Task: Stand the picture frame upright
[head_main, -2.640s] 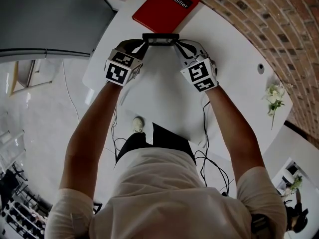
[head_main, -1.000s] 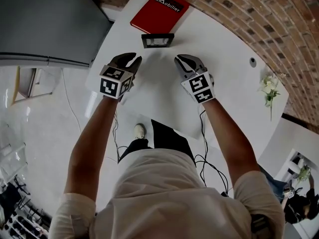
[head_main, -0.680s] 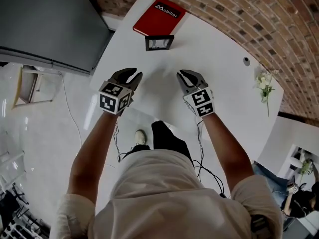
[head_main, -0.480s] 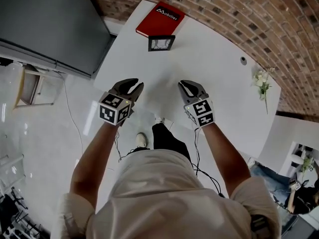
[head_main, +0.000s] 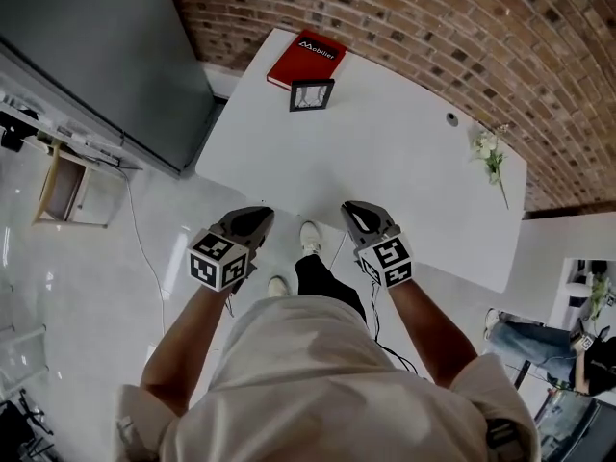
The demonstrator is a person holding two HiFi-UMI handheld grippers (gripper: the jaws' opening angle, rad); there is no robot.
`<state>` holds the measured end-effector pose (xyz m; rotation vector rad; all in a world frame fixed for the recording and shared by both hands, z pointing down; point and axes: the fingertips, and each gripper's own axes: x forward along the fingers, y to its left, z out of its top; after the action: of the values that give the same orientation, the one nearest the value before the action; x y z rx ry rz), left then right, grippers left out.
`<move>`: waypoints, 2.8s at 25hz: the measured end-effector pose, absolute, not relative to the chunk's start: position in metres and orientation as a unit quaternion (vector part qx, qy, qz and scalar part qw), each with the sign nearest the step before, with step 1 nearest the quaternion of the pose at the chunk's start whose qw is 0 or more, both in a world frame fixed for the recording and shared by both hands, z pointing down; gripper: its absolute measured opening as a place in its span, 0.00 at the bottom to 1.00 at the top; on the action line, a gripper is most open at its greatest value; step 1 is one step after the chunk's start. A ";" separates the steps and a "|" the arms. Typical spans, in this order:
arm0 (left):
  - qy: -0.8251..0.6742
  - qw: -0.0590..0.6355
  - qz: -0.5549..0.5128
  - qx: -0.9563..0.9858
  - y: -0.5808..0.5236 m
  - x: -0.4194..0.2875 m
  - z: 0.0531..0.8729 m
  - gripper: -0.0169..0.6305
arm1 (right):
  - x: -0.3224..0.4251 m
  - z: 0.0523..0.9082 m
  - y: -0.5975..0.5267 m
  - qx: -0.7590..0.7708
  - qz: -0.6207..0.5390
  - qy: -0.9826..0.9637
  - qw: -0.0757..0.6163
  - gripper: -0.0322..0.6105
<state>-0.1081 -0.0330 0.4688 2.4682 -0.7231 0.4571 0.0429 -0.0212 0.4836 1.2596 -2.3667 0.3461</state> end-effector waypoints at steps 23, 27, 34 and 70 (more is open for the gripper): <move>-0.230 0.255 0.179 0.922 0.080 -0.161 0.437 0.02 | -0.003 0.439 0.096 0.451 0.136 -0.862 0.187 0.06; -0.232 0.259 0.171 0.922 0.085 -0.165 0.434 0.02 | -0.009 0.434 0.101 0.451 0.129 -0.864 0.185 0.06; -0.233 0.259 0.168 0.922 0.090 -0.165 0.434 0.02 | -0.006 0.432 0.109 0.453 0.126 -0.863 0.186 0.06; -0.228 0.264 0.172 0.921 0.093 -0.143 0.442 0.02 | 0.013 0.433 0.119 0.453 0.123 -0.863 0.187 0.06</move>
<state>-0.1433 0.0931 0.4418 2.4901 -0.6154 0.4662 0.0130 0.1190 0.4329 1.2756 -2.4281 0.3456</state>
